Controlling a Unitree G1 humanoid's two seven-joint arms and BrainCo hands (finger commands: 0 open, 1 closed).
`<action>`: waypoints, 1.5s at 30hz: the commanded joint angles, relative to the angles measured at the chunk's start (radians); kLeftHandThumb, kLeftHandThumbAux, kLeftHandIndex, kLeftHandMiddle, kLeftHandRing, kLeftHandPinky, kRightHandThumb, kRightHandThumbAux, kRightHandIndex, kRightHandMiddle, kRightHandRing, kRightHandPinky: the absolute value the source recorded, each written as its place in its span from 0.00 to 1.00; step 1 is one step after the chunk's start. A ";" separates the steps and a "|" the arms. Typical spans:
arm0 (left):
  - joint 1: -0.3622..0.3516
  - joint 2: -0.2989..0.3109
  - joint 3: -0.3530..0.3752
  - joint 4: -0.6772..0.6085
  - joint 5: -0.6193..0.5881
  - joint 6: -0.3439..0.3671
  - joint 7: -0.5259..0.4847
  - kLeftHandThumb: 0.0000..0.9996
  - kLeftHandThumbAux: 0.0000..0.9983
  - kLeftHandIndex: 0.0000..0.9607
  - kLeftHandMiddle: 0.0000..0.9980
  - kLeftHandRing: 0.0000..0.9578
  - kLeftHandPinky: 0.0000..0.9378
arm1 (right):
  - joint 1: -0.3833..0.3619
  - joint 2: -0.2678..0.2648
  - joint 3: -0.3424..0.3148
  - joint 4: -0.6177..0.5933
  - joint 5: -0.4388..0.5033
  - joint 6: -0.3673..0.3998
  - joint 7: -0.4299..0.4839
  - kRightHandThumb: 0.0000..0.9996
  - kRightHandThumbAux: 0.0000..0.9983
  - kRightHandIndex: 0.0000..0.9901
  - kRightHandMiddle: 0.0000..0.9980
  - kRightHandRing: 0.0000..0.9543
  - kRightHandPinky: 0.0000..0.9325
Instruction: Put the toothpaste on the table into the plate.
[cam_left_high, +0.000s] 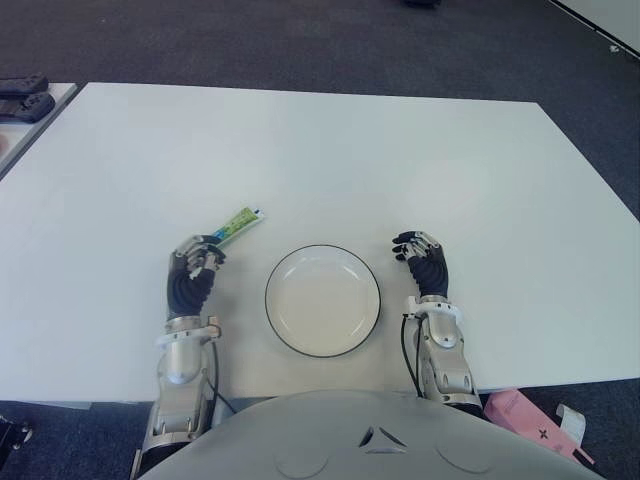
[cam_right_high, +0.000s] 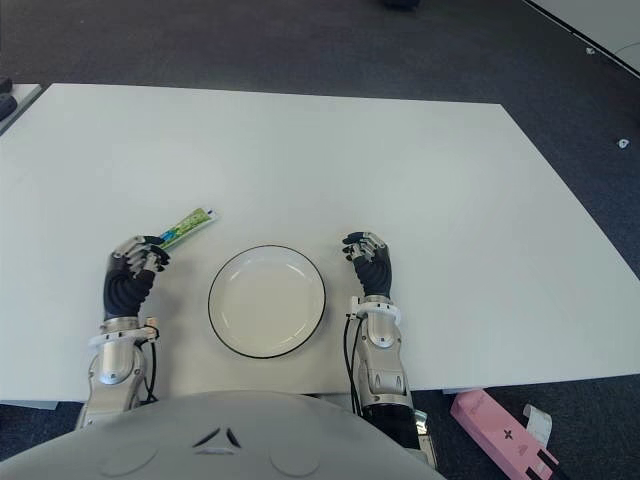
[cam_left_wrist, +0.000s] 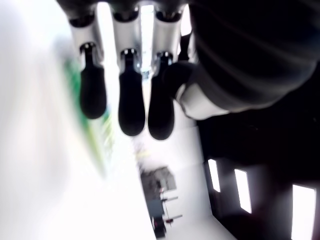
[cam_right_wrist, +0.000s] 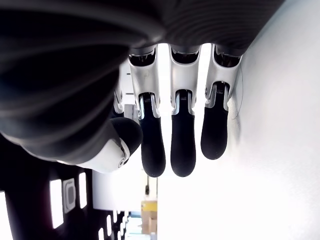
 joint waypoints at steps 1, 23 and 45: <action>-0.015 0.034 0.004 -0.047 0.233 0.014 0.138 0.70 0.72 0.45 0.59 0.61 0.60 | 0.050 0.022 0.006 0.041 0.007 0.097 -0.006 0.71 0.73 0.43 0.49 0.52 0.52; 0.047 0.183 -0.017 -0.258 0.581 0.226 0.117 0.45 0.39 0.16 0.21 0.27 0.32 | 0.047 0.017 0.015 0.049 0.007 0.080 -0.002 0.71 0.73 0.43 0.49 0.52 0.52; -0.028 0.394 -0.077 -0.178 0.696 0.406 -0.113 0.42 0.08 0.00 0.00 0.00 0.00 | 0.049 0.014 0.014 0.053 0.012 0.077 -0.016 0.71 0.73 0.43 0.49 0.52 0.52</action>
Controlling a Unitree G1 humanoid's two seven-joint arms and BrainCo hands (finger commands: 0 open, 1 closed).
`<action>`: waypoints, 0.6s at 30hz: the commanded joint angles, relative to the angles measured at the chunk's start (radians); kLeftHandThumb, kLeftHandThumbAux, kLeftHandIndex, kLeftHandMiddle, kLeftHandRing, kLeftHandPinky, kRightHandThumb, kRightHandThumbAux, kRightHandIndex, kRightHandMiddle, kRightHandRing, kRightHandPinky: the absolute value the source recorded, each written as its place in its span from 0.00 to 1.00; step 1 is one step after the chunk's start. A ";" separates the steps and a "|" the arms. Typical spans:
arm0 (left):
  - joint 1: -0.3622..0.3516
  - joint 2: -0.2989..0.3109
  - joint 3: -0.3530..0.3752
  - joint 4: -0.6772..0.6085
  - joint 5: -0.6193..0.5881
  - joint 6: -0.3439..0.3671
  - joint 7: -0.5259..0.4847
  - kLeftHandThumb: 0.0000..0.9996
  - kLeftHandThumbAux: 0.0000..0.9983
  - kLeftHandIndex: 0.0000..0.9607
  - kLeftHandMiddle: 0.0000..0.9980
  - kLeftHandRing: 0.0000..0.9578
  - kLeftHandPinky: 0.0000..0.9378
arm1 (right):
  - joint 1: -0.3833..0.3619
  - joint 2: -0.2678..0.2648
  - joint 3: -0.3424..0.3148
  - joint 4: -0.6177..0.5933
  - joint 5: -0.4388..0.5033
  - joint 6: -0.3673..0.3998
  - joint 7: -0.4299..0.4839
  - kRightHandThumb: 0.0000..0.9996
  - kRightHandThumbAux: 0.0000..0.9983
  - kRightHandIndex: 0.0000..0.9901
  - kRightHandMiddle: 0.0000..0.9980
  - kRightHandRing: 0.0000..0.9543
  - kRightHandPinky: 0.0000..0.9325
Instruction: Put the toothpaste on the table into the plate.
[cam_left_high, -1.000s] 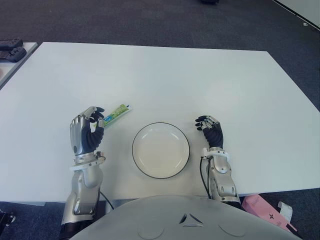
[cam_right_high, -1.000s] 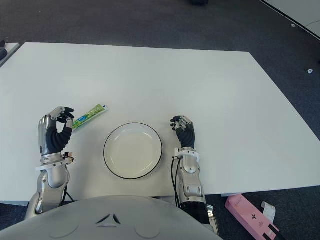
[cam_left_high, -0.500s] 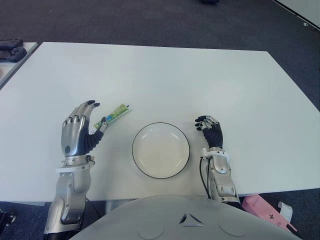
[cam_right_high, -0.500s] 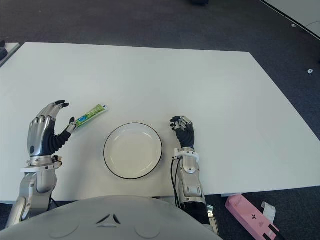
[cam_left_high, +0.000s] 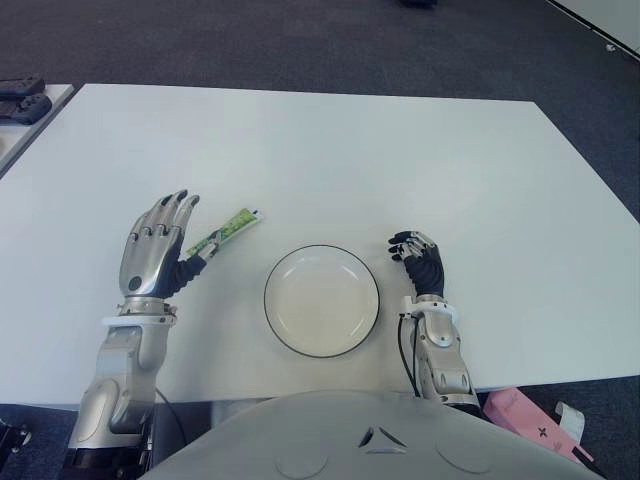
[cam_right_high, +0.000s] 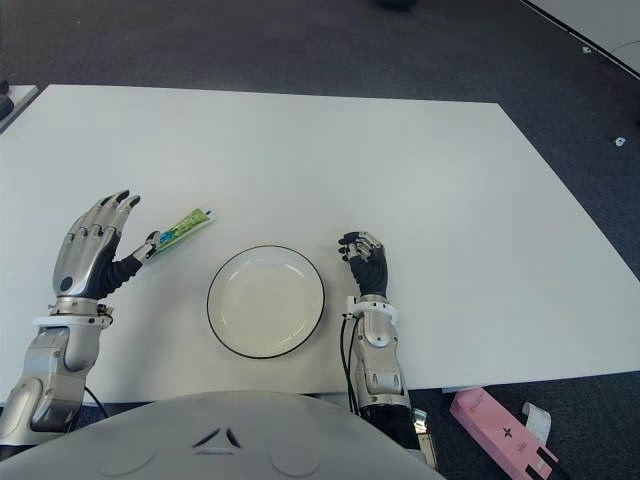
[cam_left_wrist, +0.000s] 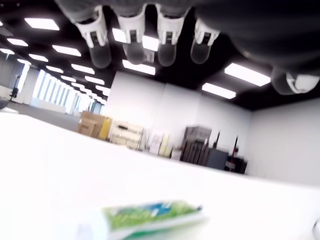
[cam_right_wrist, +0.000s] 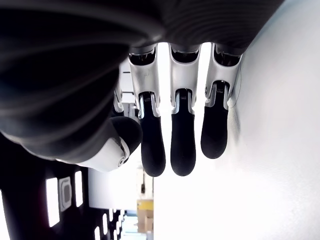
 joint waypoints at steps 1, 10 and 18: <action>-0.016 0.048 -0.028 0.026 0.037 0.052 -0.093 0.42 0.08 0.00 0.00 0.00 0.00 | 0.047 0.014 -0.004 0.062 0.011 0.066 0.004 0.71 0.73 0.43 0.49 0.52 0.52; -0.154 0.133 -0.103 0.224 0.041 0.101 -0.196 0.43 0.08 0.00 0.00 0.00 0.00 | 0.049 0.000 -0.001 0.077 0.009 0.041 0.024 0.71 0.73 0.43 0.50 0.53 0.54; -0.178 0.209 -0.172 0.263 0.050 0.127 -0.282 0.42 0.10 0.00 0.00 0.00 0.00 | 0.050 -0.008 -0.005 0.088 0.007 0.025 0.041 0.71 0.73 0.43 0.50 0.53 0.55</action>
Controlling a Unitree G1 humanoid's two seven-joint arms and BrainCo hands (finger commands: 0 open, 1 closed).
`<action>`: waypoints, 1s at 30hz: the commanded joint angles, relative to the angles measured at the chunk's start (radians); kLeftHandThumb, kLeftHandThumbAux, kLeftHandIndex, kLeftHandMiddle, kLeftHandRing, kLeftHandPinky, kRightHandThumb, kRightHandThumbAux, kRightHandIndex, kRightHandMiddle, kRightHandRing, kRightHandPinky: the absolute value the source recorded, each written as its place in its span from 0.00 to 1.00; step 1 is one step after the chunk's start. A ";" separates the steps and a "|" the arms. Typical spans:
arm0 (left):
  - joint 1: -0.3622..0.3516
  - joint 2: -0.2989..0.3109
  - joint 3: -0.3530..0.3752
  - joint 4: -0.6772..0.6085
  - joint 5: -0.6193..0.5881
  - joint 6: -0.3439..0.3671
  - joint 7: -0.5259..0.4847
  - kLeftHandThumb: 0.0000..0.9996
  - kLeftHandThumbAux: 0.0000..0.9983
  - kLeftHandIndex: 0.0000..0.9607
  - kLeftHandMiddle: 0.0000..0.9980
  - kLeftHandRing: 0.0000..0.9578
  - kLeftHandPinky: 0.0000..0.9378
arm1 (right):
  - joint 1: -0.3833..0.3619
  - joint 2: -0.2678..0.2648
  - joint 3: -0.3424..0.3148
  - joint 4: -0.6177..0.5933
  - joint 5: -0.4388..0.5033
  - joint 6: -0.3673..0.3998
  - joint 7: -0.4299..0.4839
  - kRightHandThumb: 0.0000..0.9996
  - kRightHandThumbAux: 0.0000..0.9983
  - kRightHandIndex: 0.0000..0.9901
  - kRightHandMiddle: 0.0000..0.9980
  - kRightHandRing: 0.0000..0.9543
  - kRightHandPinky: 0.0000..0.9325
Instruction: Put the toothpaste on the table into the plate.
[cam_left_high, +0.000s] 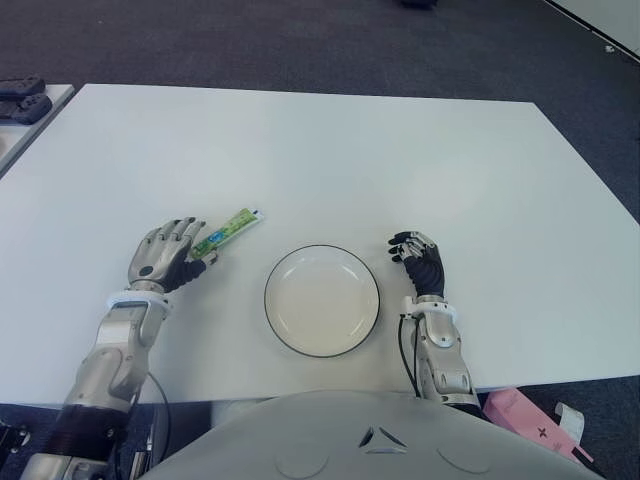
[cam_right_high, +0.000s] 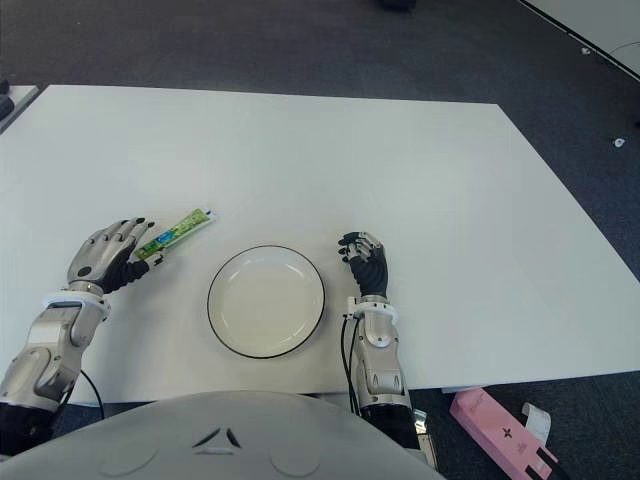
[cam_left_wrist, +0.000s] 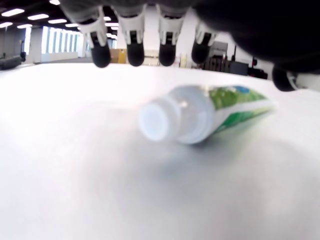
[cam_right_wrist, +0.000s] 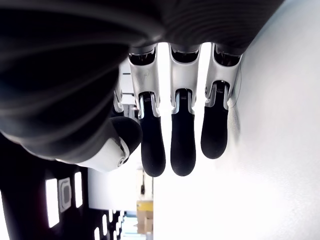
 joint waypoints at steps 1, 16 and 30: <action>-0.007 0.046 -0.048 0.018 0.019 0.018 -0.069 0.42 0.10 0.00 0.00 0.00 0.00 | 0.051 -0.002 -0.004 0.075 0.007 0.049 0.011 0.71 0.73 0.43 0.50 0.53 0.55; -0.051 0.135 -0.129 0.051 -0.010 0.015 -0.201 0.46 0.11 0.00 0.00 0.00 0.00 | 0.061 -0.001 -0.008 0.074 0.007 0.037 0.007 0.71 0.73 0.43 0.50 0.54 0.55; -0.112 0.207 -0.209 0.122 -0.024 -0.033 -0.269 0.43 0.12 0.00 0.00 0.00 0.00 | 0.076 -0.003 -0.008 0.058 0.008 0.045 0.010 0.71 0.73 0.43 0.49 0.52 0.54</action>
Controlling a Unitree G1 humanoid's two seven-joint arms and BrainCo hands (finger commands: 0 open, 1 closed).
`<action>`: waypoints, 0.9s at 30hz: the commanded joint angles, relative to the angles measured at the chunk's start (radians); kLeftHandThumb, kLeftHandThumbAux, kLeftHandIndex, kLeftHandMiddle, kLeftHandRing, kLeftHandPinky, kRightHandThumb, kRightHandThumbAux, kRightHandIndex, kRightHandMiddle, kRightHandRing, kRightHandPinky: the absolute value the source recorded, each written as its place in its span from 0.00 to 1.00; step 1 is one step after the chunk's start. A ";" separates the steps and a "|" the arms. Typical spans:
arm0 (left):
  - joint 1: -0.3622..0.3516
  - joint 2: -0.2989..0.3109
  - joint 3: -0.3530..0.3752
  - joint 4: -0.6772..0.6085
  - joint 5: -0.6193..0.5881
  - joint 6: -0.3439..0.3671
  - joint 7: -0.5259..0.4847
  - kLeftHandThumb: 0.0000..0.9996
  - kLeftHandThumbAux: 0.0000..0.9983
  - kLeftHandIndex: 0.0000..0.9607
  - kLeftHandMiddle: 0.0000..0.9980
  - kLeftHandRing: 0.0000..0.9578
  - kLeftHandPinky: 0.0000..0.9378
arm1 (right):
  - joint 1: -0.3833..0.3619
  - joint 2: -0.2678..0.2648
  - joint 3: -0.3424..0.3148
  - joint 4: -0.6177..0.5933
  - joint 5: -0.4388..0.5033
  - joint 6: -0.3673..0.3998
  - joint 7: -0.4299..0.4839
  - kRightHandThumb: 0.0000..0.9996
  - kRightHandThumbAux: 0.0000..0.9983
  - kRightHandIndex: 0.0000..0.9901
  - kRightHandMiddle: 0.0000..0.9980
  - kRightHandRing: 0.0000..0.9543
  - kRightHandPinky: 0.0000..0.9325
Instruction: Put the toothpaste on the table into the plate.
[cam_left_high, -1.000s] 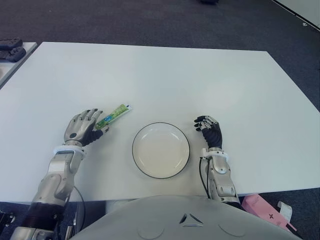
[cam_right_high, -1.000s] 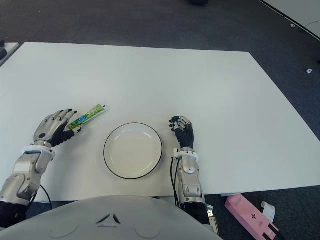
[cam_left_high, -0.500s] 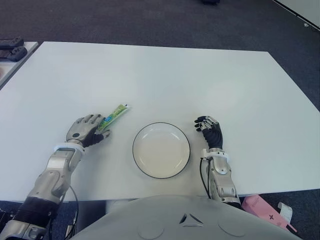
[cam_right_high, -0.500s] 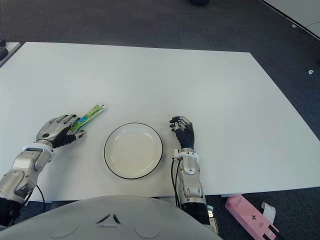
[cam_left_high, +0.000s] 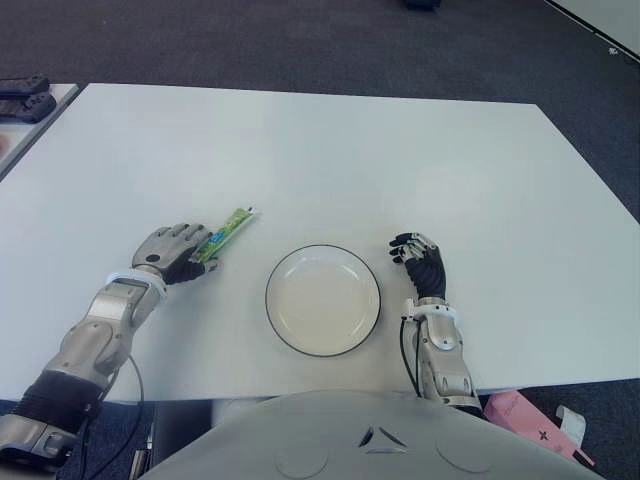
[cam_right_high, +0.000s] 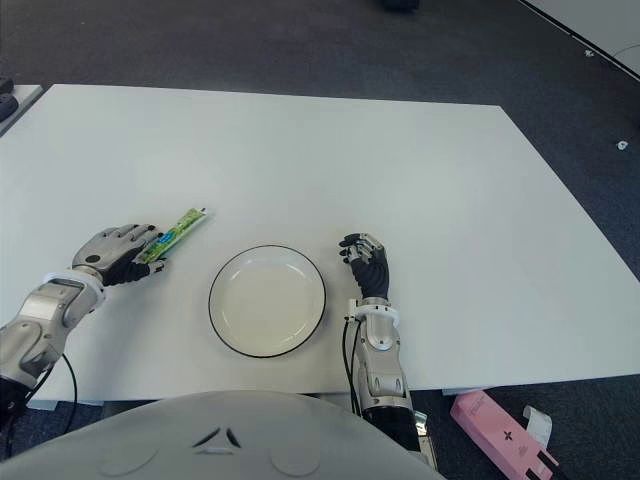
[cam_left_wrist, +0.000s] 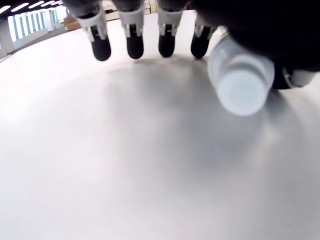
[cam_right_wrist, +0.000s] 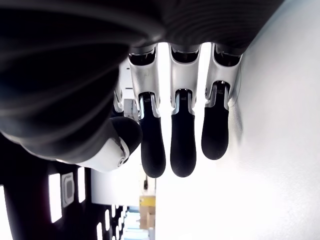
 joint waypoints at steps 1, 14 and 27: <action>0.003 0.010 -0.059 0.057 -0.009 -0.015 -0.076 0.43 0.12 0.00 0.00 0.00 0.00 | 0.062 0.001 -0.005 0.054 0.008 0.063 0.008 0.71 0.73 0.43 0.49 0.52 0.54; -0.045 0.037 -0.144 0.090 0.002 -0.031 -0.142 0.43 0.13 0.00 0.00 0.00 0.00 | 0.074 0.004 -0.005 0.034 -0.001 0.076 -0.004 0.71 0.73 0.43 0.49 0.53 0.54; -0.041 0.011 -0.183 0.098 0.018 0.010 -0.105 0.44 0.17 0.00 0.00 0.00 0.01 | 0.078 0.003 -0.002 0.028 -0.003 0.081 -0.005 0.71 0.73 0.43 0.50 0.53 0.55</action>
